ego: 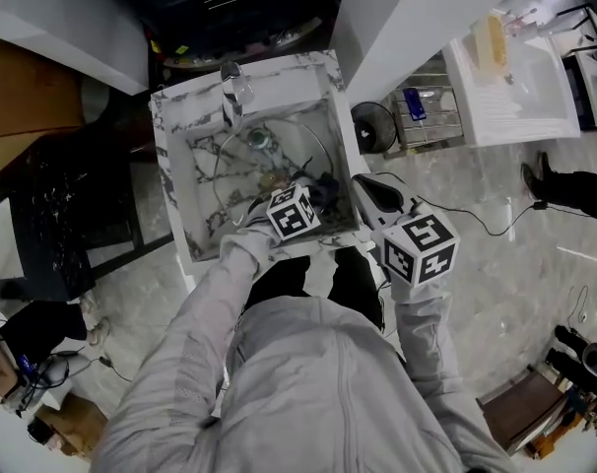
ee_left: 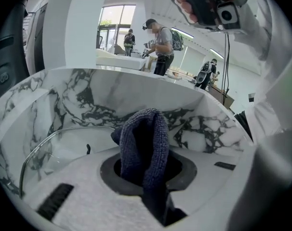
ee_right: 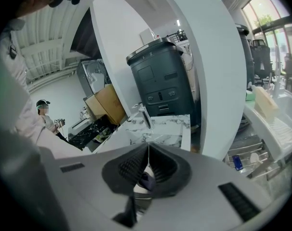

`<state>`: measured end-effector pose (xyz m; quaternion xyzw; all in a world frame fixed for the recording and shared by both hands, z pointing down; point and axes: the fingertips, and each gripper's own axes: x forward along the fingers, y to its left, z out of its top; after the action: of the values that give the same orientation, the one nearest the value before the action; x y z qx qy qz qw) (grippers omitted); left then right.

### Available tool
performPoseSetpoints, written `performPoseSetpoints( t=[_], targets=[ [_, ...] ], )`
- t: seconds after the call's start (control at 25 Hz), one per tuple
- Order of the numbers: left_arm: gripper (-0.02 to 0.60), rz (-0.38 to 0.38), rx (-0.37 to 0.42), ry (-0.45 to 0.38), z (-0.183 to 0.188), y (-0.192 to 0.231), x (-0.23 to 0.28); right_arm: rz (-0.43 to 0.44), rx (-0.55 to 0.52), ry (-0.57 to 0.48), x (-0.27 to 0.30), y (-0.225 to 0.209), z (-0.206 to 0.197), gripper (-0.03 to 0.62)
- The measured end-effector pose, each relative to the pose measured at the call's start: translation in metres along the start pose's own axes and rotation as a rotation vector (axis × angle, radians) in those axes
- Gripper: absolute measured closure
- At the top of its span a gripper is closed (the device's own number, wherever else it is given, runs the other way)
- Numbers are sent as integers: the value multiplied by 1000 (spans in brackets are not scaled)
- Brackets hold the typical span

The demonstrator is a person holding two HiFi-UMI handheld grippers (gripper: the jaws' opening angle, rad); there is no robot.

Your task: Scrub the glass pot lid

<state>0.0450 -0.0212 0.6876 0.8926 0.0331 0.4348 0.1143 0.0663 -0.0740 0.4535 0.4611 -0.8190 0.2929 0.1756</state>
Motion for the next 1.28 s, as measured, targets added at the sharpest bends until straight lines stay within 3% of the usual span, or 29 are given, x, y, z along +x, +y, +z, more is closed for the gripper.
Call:
performPoseSetpoints(
  t=[0.12,0.2,0.44,0.64,0.92,1.16,1.28],
  targets=[
    [503,0,4,-36,3,-4,-13,11,-7,-6,1,5,2,565],
    [503,52,32,-69,6,3,-28,22,-13,-11,2,8,4,565],
    [504,387,37,-111,2,73,-89,44,-30,-20,10,13,9,565],
    [503,620,49,10,-24,132,-128,56,-33,-12,18,13,12,565],
    [504,703,-21,124,-59,170,-137,58,-21,1,30,7,13,565],
    [504,813,23,217,-78,192,-137,61,-29,26,38,4,11,565],
    [505,824,43,251,-85,198,-131,59,-24,39,40,4,6,565]
  ],
)
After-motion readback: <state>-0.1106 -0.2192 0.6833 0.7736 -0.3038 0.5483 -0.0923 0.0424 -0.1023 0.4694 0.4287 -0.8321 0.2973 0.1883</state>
